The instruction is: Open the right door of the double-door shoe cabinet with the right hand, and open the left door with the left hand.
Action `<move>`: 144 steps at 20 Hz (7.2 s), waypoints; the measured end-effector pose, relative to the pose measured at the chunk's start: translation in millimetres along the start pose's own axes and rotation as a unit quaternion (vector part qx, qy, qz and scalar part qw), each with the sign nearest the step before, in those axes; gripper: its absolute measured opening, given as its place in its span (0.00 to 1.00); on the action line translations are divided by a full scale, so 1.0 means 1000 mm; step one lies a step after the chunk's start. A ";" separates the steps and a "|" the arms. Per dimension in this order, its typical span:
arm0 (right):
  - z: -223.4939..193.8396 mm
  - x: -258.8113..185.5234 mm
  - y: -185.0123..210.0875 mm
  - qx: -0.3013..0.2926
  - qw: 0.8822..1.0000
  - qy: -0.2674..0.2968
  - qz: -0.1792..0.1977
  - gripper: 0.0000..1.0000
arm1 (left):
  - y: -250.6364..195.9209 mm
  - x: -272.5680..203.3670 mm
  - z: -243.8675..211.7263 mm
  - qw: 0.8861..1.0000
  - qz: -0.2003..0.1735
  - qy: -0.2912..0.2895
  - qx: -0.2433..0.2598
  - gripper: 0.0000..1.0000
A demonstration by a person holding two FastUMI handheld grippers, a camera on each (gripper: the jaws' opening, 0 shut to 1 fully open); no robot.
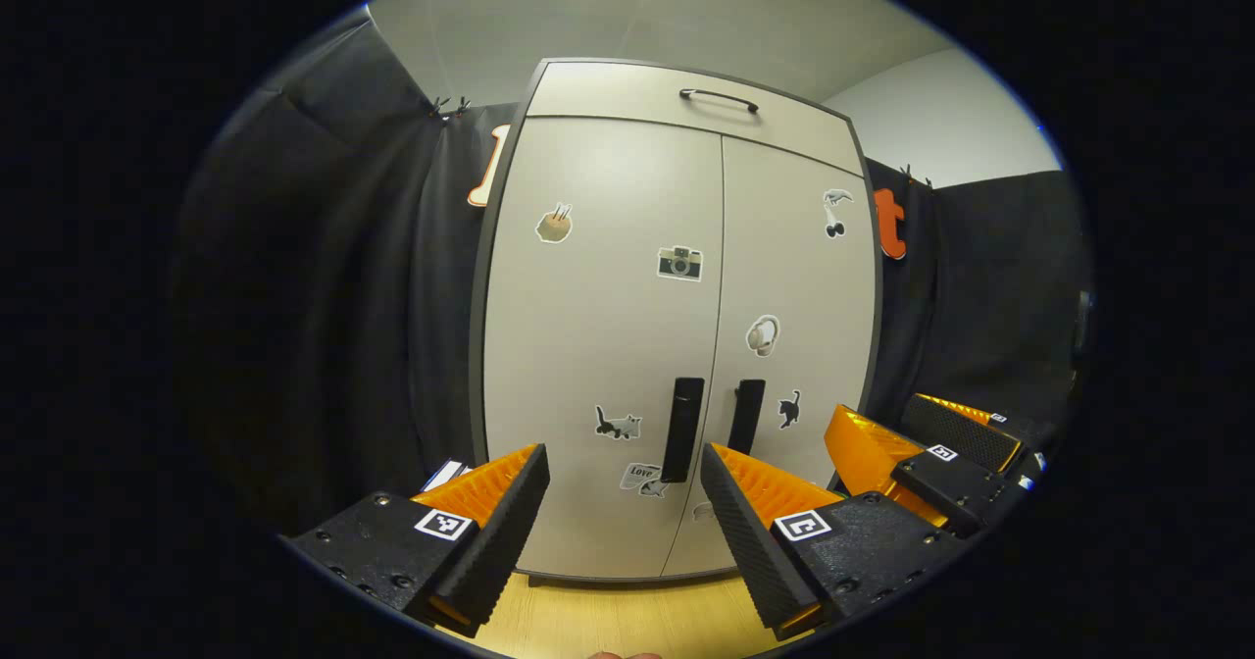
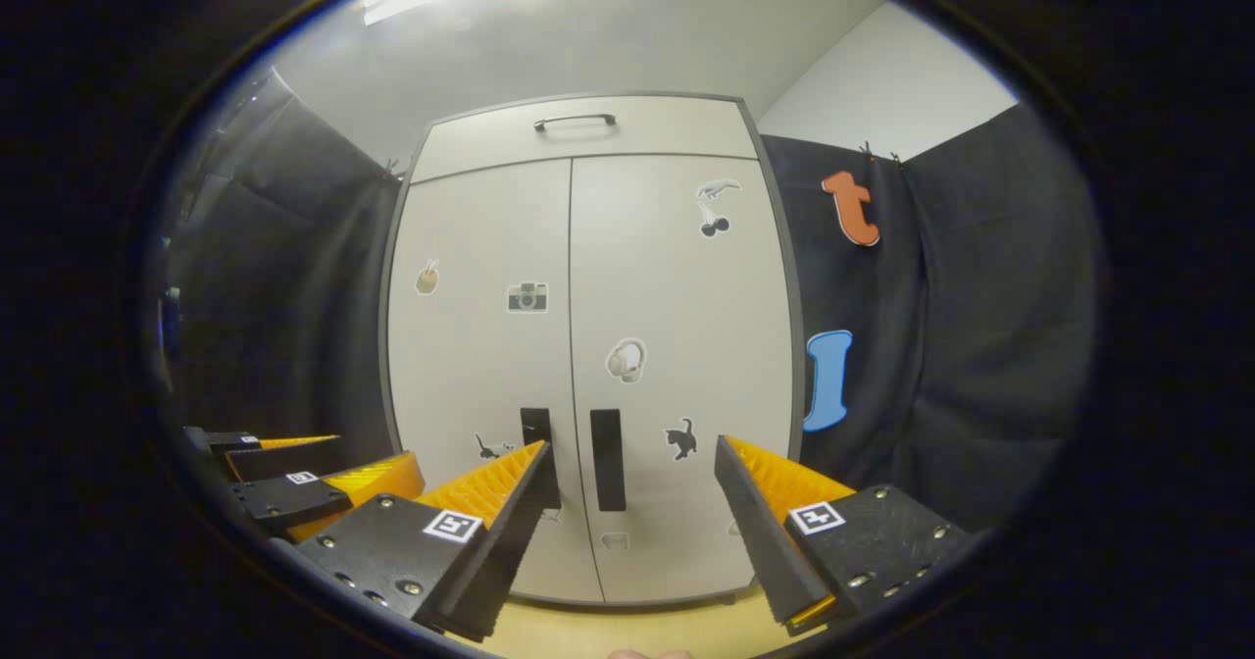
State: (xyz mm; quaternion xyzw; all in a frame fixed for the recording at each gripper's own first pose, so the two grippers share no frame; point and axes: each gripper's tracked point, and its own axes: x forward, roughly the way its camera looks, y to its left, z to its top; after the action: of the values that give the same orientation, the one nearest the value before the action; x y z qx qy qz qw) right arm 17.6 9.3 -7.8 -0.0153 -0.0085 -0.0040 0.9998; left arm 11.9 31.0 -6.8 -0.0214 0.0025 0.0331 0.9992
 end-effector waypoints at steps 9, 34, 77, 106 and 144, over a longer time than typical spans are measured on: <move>-0.039 0.069 0.013 -0.036 0.999 0.036 -0.002 0.92 | 0.044 0.013 -0.006 0.999 0.046 0.003 0.009 0.96; -0.093 0.144 0.030 -0.032 0.996 0.085 0.019 0.25 | 0.099 0.004 -0.028 0.993 0.107 0.042 0.013 0.96; -0.077 0.064 -0.036 0.019 0.992 0.077 0.097 0.12 | 0.060 -0.022 -0.057 0.993 0.091 0.069 0.008 0.96; -0.070 0.030 -0.201 0.028 0.993 0.060 -0.092 0.14 | -0.026 0.027 -0.074 0.997 0.002 0.080 0.009 0.96; -0.092 -0.011 -0.265 0.027 0.985 0.086 -0.150 0.07 | -0.038 0.182 -0.076 0.995 0.048 0.054 0.072 0.86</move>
State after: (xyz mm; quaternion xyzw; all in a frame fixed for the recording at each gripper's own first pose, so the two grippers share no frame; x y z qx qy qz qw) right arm 6.1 -258.2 -92.2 0.0133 0.0757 -0.1546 0.9850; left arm 195.9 1.6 -82.0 0.0492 0.0604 0.0796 0.9938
